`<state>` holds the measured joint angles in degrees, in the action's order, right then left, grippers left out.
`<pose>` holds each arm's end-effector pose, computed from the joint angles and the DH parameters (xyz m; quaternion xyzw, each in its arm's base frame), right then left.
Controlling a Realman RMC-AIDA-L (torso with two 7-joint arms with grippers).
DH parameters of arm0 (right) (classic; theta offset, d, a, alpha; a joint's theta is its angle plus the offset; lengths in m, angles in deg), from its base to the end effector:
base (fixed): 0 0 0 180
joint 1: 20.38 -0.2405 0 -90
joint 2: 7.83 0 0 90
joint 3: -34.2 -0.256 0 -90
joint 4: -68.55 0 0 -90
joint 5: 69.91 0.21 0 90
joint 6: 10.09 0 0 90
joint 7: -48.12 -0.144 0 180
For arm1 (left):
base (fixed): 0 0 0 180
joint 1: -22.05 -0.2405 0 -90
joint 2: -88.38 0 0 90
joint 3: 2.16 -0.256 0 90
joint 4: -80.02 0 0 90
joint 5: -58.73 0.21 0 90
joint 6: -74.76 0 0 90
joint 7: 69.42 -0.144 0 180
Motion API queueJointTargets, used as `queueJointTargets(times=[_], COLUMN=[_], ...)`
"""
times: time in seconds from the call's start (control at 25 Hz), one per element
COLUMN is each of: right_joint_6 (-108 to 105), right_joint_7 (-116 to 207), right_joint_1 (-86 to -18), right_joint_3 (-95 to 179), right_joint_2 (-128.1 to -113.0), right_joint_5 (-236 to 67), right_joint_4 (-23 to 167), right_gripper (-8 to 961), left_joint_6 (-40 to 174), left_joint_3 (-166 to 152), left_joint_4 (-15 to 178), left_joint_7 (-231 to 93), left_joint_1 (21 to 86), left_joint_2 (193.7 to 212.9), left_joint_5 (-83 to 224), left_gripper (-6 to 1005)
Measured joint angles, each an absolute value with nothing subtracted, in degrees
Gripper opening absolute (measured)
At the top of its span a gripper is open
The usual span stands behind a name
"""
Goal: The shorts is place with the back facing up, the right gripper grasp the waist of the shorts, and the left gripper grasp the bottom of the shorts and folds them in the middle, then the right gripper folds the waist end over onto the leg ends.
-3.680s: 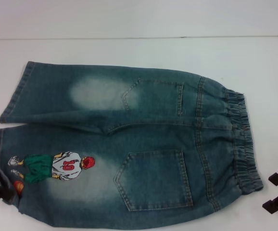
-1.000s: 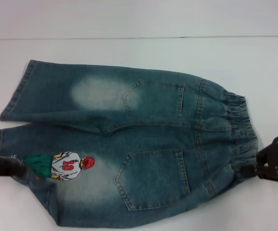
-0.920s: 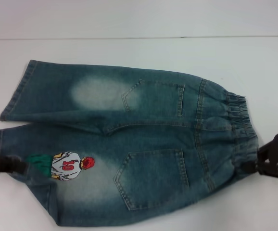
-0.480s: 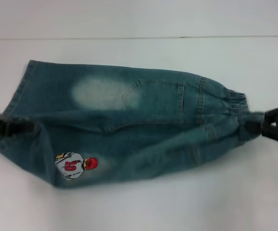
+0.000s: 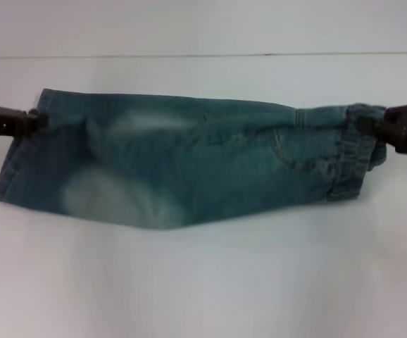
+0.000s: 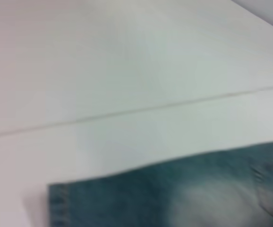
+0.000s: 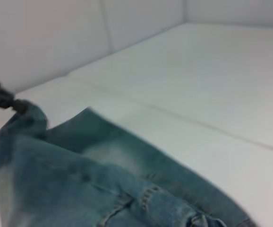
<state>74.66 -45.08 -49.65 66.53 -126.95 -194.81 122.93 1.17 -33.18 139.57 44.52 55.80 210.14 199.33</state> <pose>0.2827 0.3543 0.0639 -0.9140 0.2759 0.1601 0.2508 -0.2887 0.3837 0.0701 -0.8494 -0.4073 -0.0881 0.3238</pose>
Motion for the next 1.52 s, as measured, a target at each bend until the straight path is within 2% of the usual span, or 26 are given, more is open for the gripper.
queueJointTargets(times=[0.44,1.24,1.52], right_joint_6=[65.07,53.29,52.22], right_joint_7=[-45.25,-45.3,-46.79], right_joint_1=[-51.04,-53.53,-54.05], right_joint_3=[67.13,75.34,75.7], right_joint_2=[-127.0,-126.98,-126.53], right_joint_5=[-193.23,-193.81,-196.07], right_joint_4=[119.75,115.99,115.39], right_gripper=[55,93,108], left_joint_6=[14.81,28.2,31.08], left_joint_3=[-36.5,-47.89,-47.66], left_joint_4=[138.4,130.83,130.17], left_joint_7=[44.49,44.97,45.11], left_joint_1=[55.76,58.09,58.31], left_joint_2=[211.79,212.11,212.28], left_joint_5=[199.25,196.32,196.25], left_gripper=[0,1,130])
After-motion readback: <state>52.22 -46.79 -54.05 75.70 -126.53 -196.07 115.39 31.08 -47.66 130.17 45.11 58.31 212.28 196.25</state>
